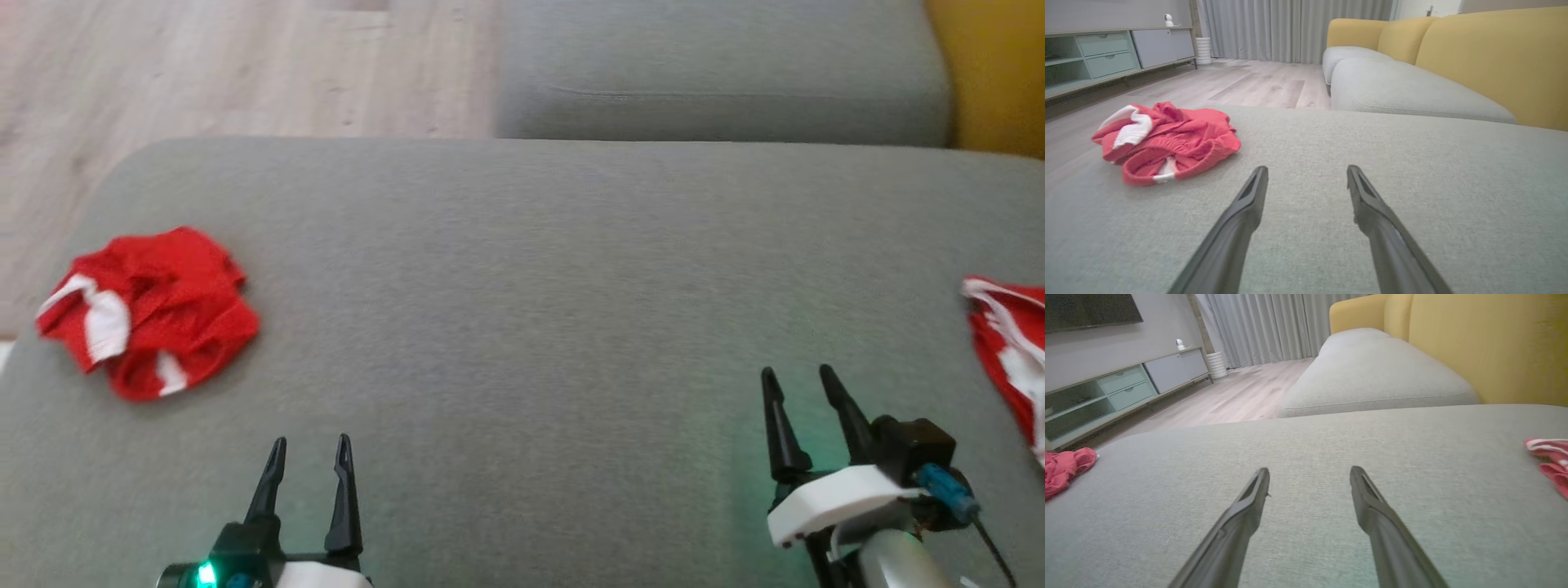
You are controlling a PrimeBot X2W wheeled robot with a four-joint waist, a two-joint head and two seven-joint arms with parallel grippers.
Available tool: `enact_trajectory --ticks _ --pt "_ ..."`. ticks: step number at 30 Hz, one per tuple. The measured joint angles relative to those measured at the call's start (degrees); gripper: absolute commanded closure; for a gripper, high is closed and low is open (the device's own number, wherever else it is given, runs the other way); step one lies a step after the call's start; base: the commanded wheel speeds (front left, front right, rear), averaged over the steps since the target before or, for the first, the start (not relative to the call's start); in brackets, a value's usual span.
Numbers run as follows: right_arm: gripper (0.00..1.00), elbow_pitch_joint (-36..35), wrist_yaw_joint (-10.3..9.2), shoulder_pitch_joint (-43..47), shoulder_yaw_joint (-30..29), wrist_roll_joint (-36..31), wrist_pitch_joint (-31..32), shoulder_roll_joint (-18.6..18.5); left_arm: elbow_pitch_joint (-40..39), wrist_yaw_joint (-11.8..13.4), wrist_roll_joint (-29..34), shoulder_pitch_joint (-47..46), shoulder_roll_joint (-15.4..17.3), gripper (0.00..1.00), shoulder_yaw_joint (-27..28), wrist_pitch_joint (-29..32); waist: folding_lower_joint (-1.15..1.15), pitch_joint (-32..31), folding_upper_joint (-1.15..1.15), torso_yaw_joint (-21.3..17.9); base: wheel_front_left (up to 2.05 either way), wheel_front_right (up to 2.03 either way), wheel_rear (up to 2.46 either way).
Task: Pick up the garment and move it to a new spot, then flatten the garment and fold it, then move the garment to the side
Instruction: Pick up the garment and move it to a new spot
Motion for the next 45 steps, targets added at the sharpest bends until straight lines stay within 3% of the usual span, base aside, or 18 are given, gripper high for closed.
enact_trajectory --ticks 17,22,26,34,38,39,45 --pt "0.00 0.46 -0.01 -0.61 10.05 2.41 0.00 0.00 0.12 0.07 -0.36 2.79 0.02 0.00 6.88 0.00 0.00 1.48 0.00 19.98 0.00 0.00 0.00" --pt "0.00 0.89 -0.01 -1.72 12.65 3.18 0.00 0.01 -0.29 0.03 -2.10 3.89 0.07 0.00 9.67 0.00 -0.01 1.87 0.00 23.67 0.00 0.00 0.00" --pt "0.00 1.75 0.00 -2.71 12.89 3.18 0.00 -0.01 -0.41 -0.15 -3.55 4.15 -0.01 0.00 9.94 0.00 0.00 2.67 0.00 24.00 0.00 0.00 0.00" --pt "0.00 1.79 0.00 -2.90 11.74 1.70 0.00 -0.02 1.38 -4.92 -8.54 -0.37 -0.09 0.00 13.14 0.00 0.00 5.32 0.00 22.92 0.00 0.00 0.00" --pt "0.00 0.79 -0.01 -4.65 10.56 -0.15 0.00 -0.04 2.27 -7.26 -8.60 -9.32 0.86 0.00 16.30 0.00 0.00 8.27 0.00 21.55 0.00 0.00 0.00" --pt "0.00 -0.01 -0.01 -6.03 10.43 -0.99 0.00 -0.07 3.49 -8.23 -8.67 -14.20 2.54 0.00 17.23 0.00 0.00 9.91 0.00 20.73 0.00 0.00 0.00" --pt "0.00 -3.05 0.00 -9.13 10.06 -3.04 0.00 -1.03 8.24 -9.58 -9.35 -26.34 6.46 0.00 16.68 -0.01 0.01 15.17 0.00 17.93 0.00 0.00 0.00"
